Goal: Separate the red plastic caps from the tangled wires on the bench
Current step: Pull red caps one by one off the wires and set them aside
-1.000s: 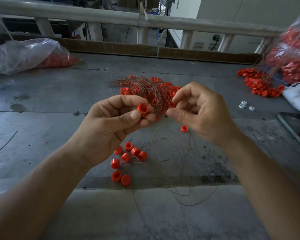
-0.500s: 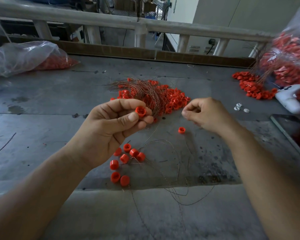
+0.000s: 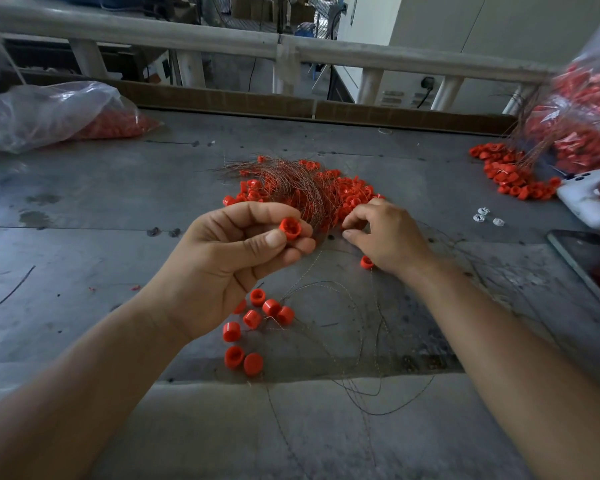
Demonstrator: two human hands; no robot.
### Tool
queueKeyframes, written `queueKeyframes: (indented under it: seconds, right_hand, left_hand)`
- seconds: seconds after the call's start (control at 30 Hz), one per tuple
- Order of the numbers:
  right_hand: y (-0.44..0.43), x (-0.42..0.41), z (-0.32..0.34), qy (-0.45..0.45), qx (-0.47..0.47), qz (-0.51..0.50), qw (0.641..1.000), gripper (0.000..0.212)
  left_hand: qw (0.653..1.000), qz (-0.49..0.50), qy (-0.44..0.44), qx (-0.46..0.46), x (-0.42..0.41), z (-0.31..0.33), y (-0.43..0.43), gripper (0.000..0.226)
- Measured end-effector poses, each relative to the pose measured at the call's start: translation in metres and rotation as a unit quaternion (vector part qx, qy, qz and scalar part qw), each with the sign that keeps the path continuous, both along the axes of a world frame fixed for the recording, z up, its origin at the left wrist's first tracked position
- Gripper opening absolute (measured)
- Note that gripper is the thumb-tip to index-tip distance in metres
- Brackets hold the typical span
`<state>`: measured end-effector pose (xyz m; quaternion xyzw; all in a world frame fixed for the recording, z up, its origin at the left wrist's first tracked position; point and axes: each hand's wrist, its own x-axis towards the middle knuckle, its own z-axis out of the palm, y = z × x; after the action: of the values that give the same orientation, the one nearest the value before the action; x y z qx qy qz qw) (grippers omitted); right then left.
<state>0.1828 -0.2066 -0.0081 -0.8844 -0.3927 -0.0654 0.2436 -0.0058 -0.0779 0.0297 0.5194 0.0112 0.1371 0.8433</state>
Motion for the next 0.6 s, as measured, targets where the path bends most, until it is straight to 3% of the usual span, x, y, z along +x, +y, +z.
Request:
queueKeyframes:
  seconds: [0.2, 0.33, 0.4, 0.47, 0.6]
  right_hand:
    - [-0.001, 0.000, 0.001, 0.000, -0.011, 0.008, 1.000, 0.005]
    - [-0.006, 0.001, 0.013, 0.078, 0.100, -0.020, 0.992, 0.014]
    - [-0.011, -0.002, 0.023, 0.189, 0.204, -0.003, 0.960, 0.020]
    - [-0.017, -0.008, 0.033, 0.299, 0.291, 0.050, 0.907, 0.021]
    - [-0.021, -0.029, 0.049, 0.458, 0.334, 0.150, 0.810, 0.014]
  left_hand:
    - [1.000, 0.001, 0.003, 0.001, 0.000, 0.001, 0.000, 0.021]
    - [1.000, 0.006, 0.006, 0.011, 0.000, 0.001, 0.001, 0.020]
    - [1.000, 0.013, 0.015, 0.020, 0.000, 0.000, 0.001, 0.020]
    - [0.999, 0.021, 0.025, 0.028, 0.001, -0.001, 0.000, 0.020]
    - [0.998, 0.036, 0.044, 0.041, 0.002, -0.002, -0.002, 0.025]
